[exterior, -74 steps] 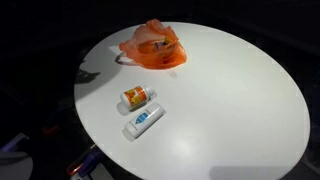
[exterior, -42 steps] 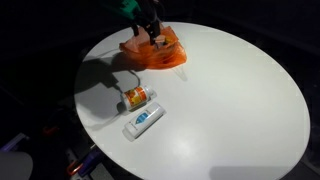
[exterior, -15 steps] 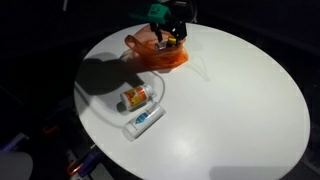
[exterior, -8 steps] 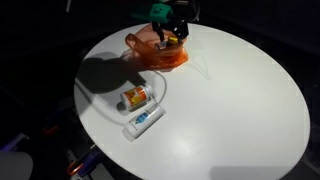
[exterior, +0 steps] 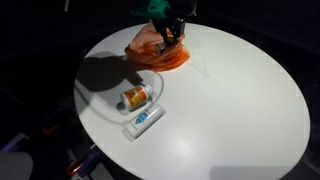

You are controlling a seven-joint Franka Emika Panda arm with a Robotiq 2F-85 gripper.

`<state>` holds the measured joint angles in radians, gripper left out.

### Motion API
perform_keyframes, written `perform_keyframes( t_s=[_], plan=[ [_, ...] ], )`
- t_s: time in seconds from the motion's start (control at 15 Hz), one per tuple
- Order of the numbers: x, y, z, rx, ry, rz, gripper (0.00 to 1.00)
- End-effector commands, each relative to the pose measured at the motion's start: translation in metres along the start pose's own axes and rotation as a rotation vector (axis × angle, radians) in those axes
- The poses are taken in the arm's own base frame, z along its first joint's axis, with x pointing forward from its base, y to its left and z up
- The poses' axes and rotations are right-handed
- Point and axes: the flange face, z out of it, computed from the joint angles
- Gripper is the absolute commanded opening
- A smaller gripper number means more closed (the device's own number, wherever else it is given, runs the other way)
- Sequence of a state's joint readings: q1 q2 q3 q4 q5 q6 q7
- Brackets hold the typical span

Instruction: Remove the yellow and brown bottle from the plastic bag and put it on the table

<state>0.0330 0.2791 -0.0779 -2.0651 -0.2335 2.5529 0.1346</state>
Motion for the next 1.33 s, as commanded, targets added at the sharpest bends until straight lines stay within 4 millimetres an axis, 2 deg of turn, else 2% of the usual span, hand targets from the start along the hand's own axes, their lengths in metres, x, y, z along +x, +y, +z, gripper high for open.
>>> perform_keyframes(
  t_s=[0.0,0.4,0.67,0.93,1.27],
  plan=[
    [-0.003,0.001,-0.033,-0.018,-0.031,0.037,0.29],
    [-0.017,0.010,-0.085,-0.009,-0.108,0.073,0.29],
    [-0.024,0.022,-0.109,-0.035,-0.111,0.108,0.29],
    [-0.034,0.047,-0.120,-0.082,-0.103,0.192,0.29],
    [-0.060,0.086,-0.109,-0.159,-0.113,0.342,0.29]
  ],
)
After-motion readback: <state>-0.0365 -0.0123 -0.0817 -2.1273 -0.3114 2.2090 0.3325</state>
